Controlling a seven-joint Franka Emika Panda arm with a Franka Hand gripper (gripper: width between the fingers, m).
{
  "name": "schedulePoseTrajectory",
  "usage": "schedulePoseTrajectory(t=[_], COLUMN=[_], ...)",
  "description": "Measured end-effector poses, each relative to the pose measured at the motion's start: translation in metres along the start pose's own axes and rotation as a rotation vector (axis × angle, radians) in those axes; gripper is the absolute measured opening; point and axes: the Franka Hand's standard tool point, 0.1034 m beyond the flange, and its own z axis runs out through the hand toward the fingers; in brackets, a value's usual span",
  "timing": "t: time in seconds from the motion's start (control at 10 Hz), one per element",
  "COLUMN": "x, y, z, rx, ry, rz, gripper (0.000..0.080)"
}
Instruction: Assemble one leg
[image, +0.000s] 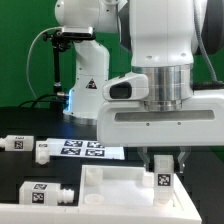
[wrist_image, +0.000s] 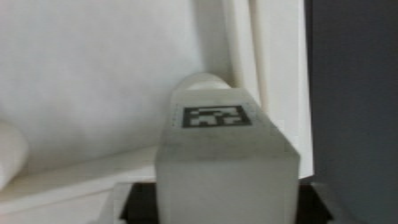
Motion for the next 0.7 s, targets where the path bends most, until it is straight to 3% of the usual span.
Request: schedulePoseTrajectory(t=[0.2,0.4,0.7], x=[-0.0026,-0.0026,-0.0049], y=[0.0000,0.0024,0.0018], z=[0.0007,0.0014,0.0016], rx=[0.007,0.044,0.047], ry=[0.001,0.016,0.018], rz=[0.304,0.626,0.807], gripper=[0.0284,0.0284,0.0285])
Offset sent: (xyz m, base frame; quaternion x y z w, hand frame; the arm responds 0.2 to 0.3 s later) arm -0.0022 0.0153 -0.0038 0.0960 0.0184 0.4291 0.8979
